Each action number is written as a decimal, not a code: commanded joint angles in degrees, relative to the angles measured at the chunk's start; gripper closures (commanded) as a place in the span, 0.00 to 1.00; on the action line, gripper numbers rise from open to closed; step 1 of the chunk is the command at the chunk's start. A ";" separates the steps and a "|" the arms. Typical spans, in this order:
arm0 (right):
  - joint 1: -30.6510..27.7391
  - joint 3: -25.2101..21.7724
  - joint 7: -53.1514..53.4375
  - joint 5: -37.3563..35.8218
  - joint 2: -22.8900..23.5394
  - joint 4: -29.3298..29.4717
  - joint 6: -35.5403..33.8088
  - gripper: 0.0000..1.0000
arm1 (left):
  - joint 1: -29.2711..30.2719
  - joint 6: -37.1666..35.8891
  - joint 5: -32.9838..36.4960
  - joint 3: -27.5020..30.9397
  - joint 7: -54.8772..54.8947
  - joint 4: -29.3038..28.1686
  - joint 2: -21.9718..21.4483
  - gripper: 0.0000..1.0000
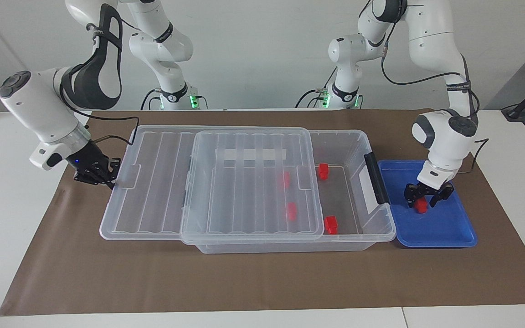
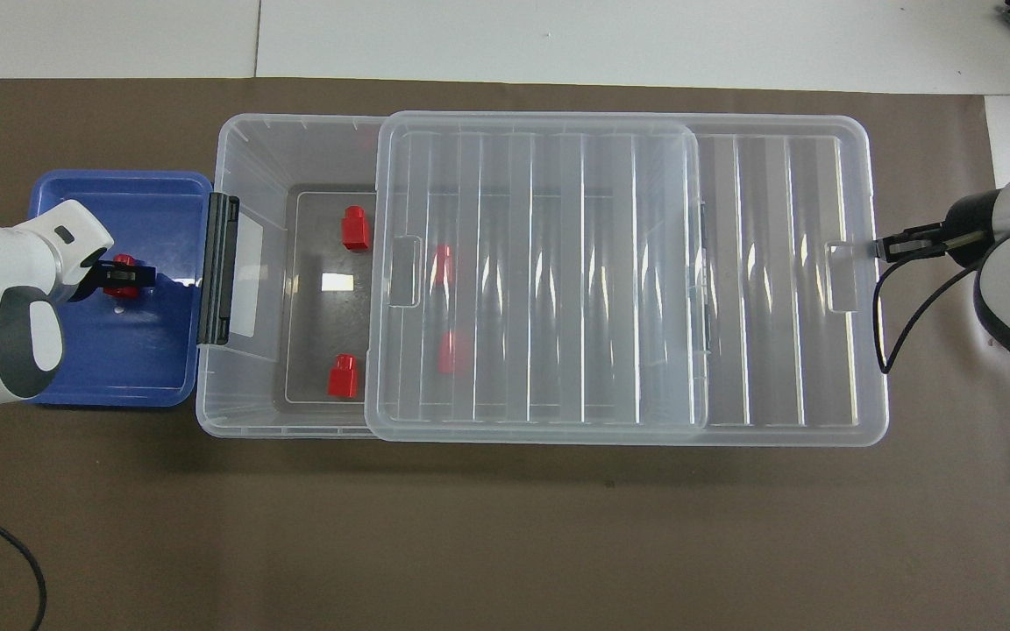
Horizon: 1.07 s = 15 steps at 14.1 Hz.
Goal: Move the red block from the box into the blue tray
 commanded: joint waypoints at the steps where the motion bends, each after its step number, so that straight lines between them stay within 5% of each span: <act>1: 1.03 0.60 1.84 1.56 -0.06 -0.68 1.19 1.00 | -0.16 -12.03 -0.92 -0.43 0.57 5.27 -3.88 0.08; 3: 2.71 0.60 4.29 2.70 -0.06 -0.68 1.45 1.00 | -0.24 -22.23 -0.92 -0.61 0.57 10.20 -6.26 0.00; 6: 6.30 0.60 9.39 2.79 0.02 -0.76 3.03 1.00 | -0.51 -34.27 -0.92 -1.13 0.66 15.65 -9.69 0.00; 9: 9.64 0.60 13.79 2.79 0.02 -0.68 3.13 1.00 | -1.30 -50.17 -3.37 -3.06 -1.70 27.15 -9.79 0.00; 15: 12.37 0.60 17.93 2.79 0.20 -0.76 5.15 1.00 | -1.48 -60.13 -5.32 -3.16 -1.80 30.78 -13.91 0.00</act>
